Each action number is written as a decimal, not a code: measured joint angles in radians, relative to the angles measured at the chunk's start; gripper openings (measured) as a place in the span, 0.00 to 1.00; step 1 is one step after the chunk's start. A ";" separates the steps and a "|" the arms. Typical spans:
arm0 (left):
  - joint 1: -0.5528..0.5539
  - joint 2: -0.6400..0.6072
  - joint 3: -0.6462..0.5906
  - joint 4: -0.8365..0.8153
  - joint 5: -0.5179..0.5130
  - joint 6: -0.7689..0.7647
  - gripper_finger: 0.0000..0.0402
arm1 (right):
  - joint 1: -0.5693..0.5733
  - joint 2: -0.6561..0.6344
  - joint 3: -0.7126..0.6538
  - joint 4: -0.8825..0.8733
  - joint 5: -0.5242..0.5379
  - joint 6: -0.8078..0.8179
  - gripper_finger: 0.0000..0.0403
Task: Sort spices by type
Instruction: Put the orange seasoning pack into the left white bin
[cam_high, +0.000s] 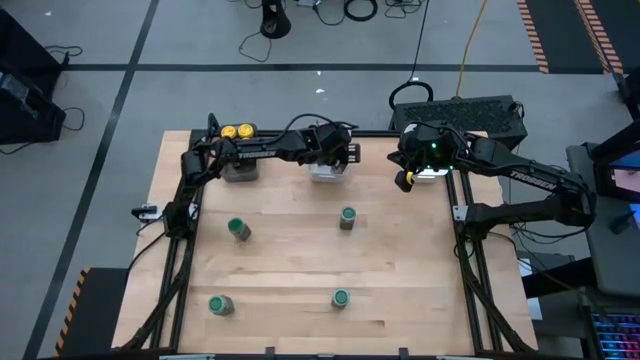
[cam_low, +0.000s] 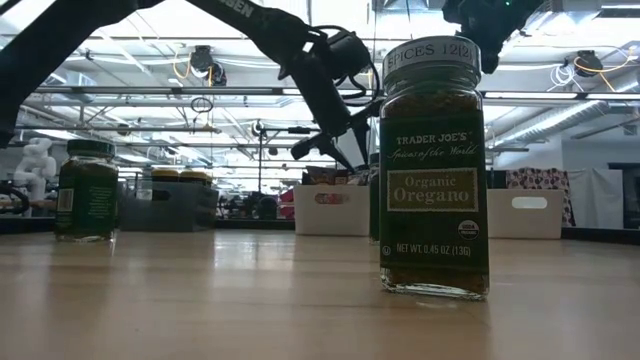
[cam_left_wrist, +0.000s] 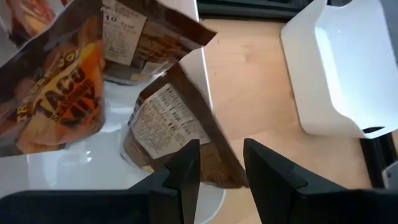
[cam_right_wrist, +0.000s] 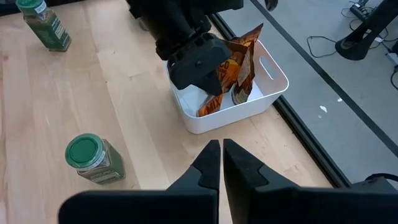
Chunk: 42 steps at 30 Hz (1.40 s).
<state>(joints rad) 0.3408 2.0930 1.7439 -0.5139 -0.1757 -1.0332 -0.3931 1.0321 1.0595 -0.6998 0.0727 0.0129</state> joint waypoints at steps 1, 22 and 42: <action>0.000 0.000 0.000 -0.005 0.000 0.000 0.32 | 0.000 0.000 0.000 0.000 0.000 0.001 0.00; 0.014 0.032 0.000 -0.056 0.083 0.132 0.02 | 0.000 0.000 0.000 -0.002 0.000 -0.009 0.00; 0.075 0.003 0.182 -0.484 0.201 0.881 0.01 | 0.000 0.000 0.000 -0.002 0.005 -0.033 0.00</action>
<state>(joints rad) 0.4154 2.0960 1.9259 -0.9977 0.0254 -0.1519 -0.3927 1.0321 1.0595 -0.7017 0.0775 -0.0200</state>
